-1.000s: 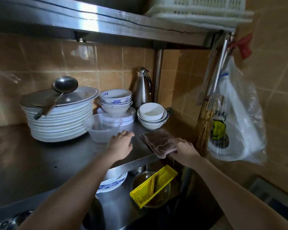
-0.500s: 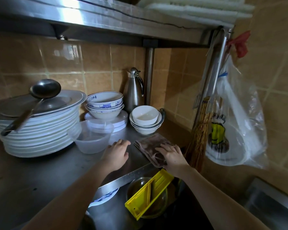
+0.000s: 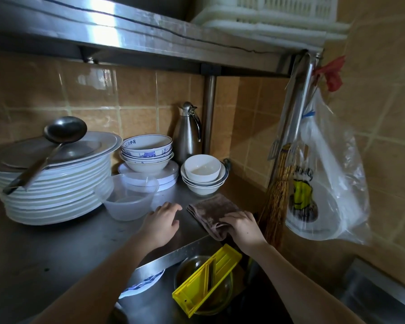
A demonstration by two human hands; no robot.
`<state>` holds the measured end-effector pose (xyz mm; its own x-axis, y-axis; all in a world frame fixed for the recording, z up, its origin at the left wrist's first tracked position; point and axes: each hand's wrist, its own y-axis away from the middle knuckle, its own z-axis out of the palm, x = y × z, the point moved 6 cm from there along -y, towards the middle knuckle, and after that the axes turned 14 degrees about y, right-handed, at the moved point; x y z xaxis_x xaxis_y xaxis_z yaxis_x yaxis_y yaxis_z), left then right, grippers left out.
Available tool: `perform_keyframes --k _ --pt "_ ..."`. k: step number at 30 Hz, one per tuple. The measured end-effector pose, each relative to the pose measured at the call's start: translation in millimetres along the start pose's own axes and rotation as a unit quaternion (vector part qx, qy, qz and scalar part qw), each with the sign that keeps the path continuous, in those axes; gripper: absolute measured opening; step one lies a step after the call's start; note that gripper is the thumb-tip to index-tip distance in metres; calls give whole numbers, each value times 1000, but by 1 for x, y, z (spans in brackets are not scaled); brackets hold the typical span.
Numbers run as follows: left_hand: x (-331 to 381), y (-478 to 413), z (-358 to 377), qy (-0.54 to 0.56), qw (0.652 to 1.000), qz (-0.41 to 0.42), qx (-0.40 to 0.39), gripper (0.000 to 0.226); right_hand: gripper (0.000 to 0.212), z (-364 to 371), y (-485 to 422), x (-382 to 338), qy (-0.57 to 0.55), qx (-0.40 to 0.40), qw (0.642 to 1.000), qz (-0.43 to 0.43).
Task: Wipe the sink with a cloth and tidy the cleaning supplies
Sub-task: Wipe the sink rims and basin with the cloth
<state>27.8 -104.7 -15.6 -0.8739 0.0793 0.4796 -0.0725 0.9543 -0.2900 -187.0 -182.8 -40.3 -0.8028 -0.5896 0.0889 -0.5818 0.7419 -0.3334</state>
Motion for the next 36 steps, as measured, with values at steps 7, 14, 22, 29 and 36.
perform_keyframes --k 7,14,22,29,36 --pt "9 13 -13 2 1000 -9 17 37 38 -33 5 -9 -73 24 997 15" --pt "26 35 -9 13 1000 -22 15 38 37 -63 29 -9 -146 21 989 22" --pt "61 69 7 27 1000 -12 2 38 34 -79 81 9 -196 -24 978 73" --pt "89 102 23 36 999 4 2 35 11 -69 139 17 -146 -100 982 65" --pt "99 135 49 47 999 -9 -15 37 12 -64 188 22 -151 -112 979 79"
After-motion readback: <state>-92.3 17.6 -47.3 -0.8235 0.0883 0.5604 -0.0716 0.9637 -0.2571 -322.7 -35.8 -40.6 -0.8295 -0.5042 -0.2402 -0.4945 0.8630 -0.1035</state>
